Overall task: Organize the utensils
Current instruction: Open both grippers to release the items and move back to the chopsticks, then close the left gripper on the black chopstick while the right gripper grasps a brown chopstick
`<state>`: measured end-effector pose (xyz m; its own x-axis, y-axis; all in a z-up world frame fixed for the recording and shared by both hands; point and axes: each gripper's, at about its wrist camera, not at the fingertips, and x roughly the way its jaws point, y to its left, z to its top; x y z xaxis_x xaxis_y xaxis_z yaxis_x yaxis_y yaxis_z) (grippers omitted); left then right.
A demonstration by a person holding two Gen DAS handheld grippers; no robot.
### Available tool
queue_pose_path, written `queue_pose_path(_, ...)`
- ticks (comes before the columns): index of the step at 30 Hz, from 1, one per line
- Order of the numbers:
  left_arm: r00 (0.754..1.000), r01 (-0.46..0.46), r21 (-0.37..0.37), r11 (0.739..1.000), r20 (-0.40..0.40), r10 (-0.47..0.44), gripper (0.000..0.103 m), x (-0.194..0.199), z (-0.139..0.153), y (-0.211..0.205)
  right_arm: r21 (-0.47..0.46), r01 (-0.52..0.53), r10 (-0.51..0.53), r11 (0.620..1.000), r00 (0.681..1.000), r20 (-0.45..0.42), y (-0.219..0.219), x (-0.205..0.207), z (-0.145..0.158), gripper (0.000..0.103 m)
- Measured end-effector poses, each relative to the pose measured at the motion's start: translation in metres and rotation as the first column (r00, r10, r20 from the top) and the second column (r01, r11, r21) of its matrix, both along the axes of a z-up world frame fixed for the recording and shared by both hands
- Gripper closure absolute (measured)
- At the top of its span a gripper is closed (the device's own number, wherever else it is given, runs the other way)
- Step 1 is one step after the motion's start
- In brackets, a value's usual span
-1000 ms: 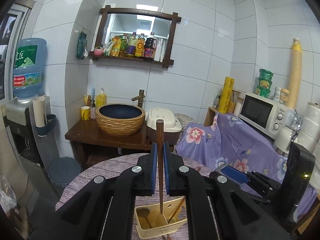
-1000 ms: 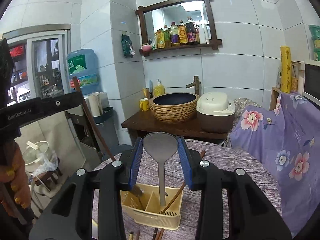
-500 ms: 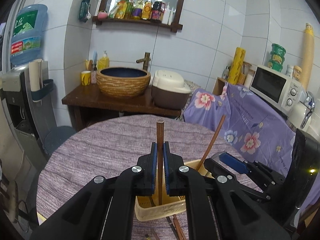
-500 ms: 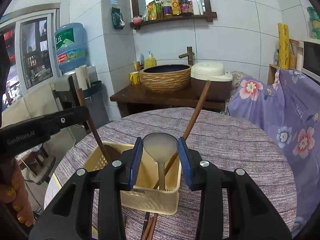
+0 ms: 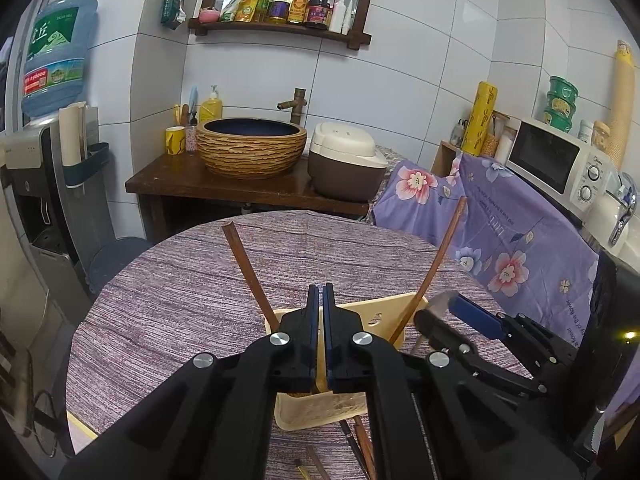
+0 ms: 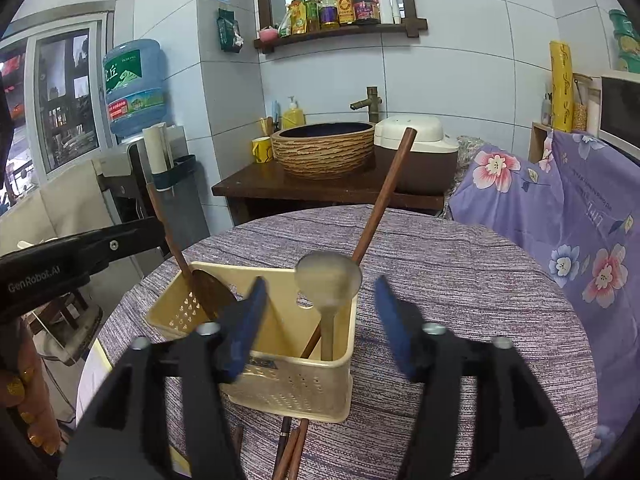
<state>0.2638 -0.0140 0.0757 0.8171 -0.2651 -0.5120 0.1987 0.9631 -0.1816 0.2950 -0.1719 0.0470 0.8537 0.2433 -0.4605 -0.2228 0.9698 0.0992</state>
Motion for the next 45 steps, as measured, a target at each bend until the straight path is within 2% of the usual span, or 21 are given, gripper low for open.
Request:
queue_pose_path(2, 1.0, 0.004, -0.012, 1.0, -0.003, -0.004, 0.098, -0.006, 0.0, 0.003, 0.005, 0.007, -0.007, 1.0, 1.0, 0.014, -0.002, -0.007, 0.001, 0.035)
queue_pose_path(4, 1.0, 0.009, -0.023, 1.0, -0.01, -0.009, 0.09, -0.014, -0.003, 0.007, 0.009, 0.004, -0.004, 1.0, 1.0, 0.014, -0.004, -0.015, 0.001, 0.035)
queue_pose_path(6, 1.0, 0.003, -0.025, 1.0, -0.012, -0.003, 0.061, -0.023, -0.009, 0.01, 0.008, 0.012, -0.012, 1.0, 1.0, 0.011, -0.008, -0.024, 0.001, 0.035)
queue_pose_path(8, 1.0, -0.02, -0.018, 1.0, -0.011, 0.019, 0.051, -0.035, -0.017, 0.014, 0.004, 0.019, -0.019, 1.0, 1.0, -0.007, -0.012, -0.035, -0.003, 0.035)
queue_pose_path(15, 0.99, -0.07, 0.024, 0.997, -0.123, 0.073, 0.05, -0.062, -0.07, 0.026, -0.053, -0.017, 0.007, 0.998, 0.983, -0.182, -0.006, -0.065, -0.049, 0.035)
queue_pose_path(20, 0.978, -0.101, 0.039, 0.994, -0.182, 0.107, 0.05, -0.076, -0.101, 0.029, -0.047, -0.069, 0.052, 0.997, 0.954, -0.296, 0.013, -0.078, -0.089, 0.057)
queue_pose_path(26, 0.963, -0.124, 0.063, 0.99, -0.235, 0.135, 0.051, -0.085, -0.125, 0.031, -0.043, -0.091, 0.066, 0.995, 0.91, -0.408, 0.028, -0.072, -0.123, 0.07)
queue_pose_path(29, 0.958, -0.132, 0.063, 0.989, -0.248, 0.144, 0.052, -0.088, -0.131, 0.032, -0.035, -0.084, 0.06, 0.996, 0.896, -0.439, 0.03, -0.068, -0.131, 0.075)
queue_pose_path(36, 0.955, -0.118, 0.071, 0.99, -0.265, 0.133, 0.052, -0.088, -0.138, 0.026, -0.032, -0.061, 0.039, 0.998, 0.888, -0.458, 0.028, -0.061, -0.14, 0.081)
queue_pose_path(37, 0.955, -0.112, 0.071, 0.991, -0.269, 0.128, 0.052, -0.088, -0.14, 0.024, -0.031, -0.055, 0.035, 0.998, 0.889, -0.457, 0.027, -0.061, -0.141, 0.087)
queue_pose_path(43, 0.949, -0.086, 0.076, 0.993, -0.297, 0.105, 0.052, -0.087, -0.15, 0.014, 0.014, -0.045, 0.047, 0.999, 0.883, -0.466, 0.023, -0.059, -0.14, 0.088)
queue_pose_path(45, 0.947, -0.079, 0.076, 0.994, -0.305, 0.099, 0.052, -0.087, -0.152, 0.011, 0.041, -0.045, 0.059, 0.998, 0.884, -0.463, 0.02, -0.06, -0.138, 0.092)
